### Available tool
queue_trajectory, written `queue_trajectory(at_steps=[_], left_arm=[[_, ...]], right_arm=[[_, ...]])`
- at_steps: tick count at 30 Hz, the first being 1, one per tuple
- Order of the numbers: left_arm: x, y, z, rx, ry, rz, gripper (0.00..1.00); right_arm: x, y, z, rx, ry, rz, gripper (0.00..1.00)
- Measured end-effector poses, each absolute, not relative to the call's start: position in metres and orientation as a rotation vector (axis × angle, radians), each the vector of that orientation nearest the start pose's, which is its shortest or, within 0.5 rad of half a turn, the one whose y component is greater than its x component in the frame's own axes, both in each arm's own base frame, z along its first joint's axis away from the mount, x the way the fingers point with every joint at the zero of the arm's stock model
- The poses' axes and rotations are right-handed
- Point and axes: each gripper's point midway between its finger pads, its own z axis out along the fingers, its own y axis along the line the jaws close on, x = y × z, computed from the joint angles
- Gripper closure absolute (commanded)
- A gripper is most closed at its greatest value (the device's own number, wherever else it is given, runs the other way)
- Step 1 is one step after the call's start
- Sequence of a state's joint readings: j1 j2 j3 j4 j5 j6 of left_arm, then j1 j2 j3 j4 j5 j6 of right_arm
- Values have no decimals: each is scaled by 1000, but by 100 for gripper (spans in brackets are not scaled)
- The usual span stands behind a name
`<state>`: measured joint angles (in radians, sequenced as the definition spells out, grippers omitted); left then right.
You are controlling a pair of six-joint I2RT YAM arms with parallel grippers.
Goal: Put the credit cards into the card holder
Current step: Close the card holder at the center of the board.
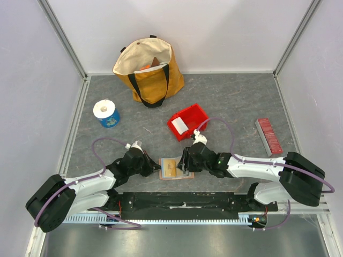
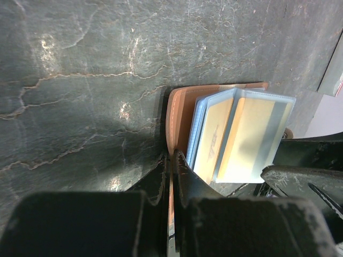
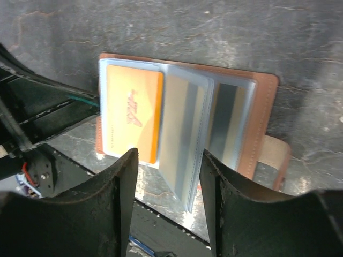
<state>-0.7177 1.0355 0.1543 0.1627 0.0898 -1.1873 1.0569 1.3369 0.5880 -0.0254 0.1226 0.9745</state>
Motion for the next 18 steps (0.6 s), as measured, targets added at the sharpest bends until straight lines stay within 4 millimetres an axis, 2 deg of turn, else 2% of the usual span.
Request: queue_trajectory(at_steps=[7,13,18], left_arm=[[162,-213,16,-539,2477,-1004,98],[162,-213,17,-539,2477,-1004,98],[162,-213,17,-539,2477,-1004,98]], right_arm=[[160,285,42,-12,2530,675,39],[159,280,33,-15,2558,627,40],[157,285,29,-28,2577,632,49]])
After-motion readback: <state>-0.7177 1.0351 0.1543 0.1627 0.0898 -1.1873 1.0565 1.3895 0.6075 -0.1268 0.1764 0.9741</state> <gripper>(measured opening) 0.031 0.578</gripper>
